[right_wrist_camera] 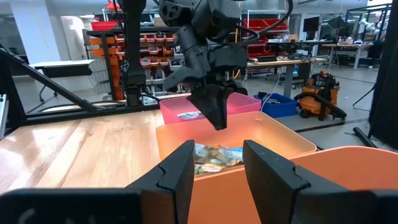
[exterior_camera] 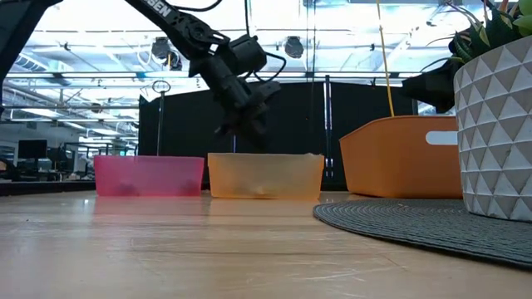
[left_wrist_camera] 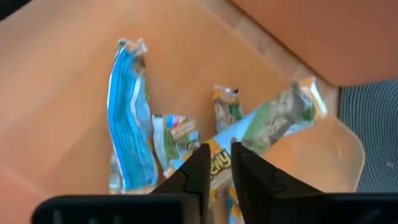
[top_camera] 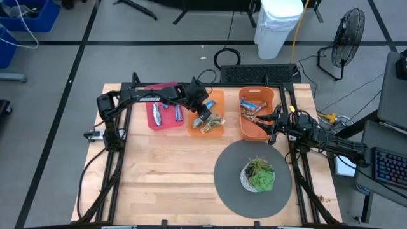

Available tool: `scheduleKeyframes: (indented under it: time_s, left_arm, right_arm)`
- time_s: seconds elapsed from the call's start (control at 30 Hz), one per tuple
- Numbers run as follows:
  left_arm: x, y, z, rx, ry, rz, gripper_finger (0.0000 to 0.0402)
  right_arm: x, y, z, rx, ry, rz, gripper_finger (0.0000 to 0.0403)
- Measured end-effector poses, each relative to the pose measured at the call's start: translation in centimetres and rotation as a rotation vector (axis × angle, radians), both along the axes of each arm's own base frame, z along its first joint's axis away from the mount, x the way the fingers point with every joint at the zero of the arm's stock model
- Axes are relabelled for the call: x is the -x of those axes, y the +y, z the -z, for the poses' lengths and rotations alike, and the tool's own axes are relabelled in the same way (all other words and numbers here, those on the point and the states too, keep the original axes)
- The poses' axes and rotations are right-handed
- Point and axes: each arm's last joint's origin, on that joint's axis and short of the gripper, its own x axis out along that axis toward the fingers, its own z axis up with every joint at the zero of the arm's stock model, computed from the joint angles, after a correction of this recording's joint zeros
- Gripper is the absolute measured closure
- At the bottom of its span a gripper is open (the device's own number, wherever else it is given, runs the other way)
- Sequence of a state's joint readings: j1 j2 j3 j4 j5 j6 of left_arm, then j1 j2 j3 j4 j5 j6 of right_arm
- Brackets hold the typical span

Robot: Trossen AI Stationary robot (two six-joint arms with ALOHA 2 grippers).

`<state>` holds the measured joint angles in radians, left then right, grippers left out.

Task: Pick and place Granola Bars by type
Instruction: Return to Home Position

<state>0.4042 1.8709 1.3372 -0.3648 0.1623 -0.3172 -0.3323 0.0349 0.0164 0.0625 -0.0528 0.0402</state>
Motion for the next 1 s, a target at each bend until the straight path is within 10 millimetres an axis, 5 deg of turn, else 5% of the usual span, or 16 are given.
scheduleKeyframes:
  time_s: [0.17, 0.27, 0.4, 0.53, 1.0]
  left_arm:
    - [0.3, -0.3, -0.9, -0.030, -0.012, 0.051, 0.0302]
    - [1.1, -0.8, -3.5, -0.082, -0.075, 0.085, 0.0288]
    - [3.3, -2.7, -7.4, -0.197, -0.171, 0.160, 0.0285]
    - [6.7, -5.2, -8.2, -0.330, -0.231, 0.159, 0.0284]
    - [18.1, -11.0, 1.7, -0.382, -0.613, 0.002, 0.0284]
  right_arm:
    - [0.0, 0.0, 0.0, 0.000, 0.000, 0.000, 0.0275]
    - [0.0, 0.0, 0.0, 0.000, 0.000, 0.000, 0.0275]
    - [0.0, 0.0, 0.0, 0.000, -0.001, 0.000, 0.0275]
    - [0.0, 0.0, 0.0, 0.000, 0.000, 0.000, 0.0275]
    - [0.0, 0.0, 0.0, 0.000, 0.000, 0.000, 0.0275]
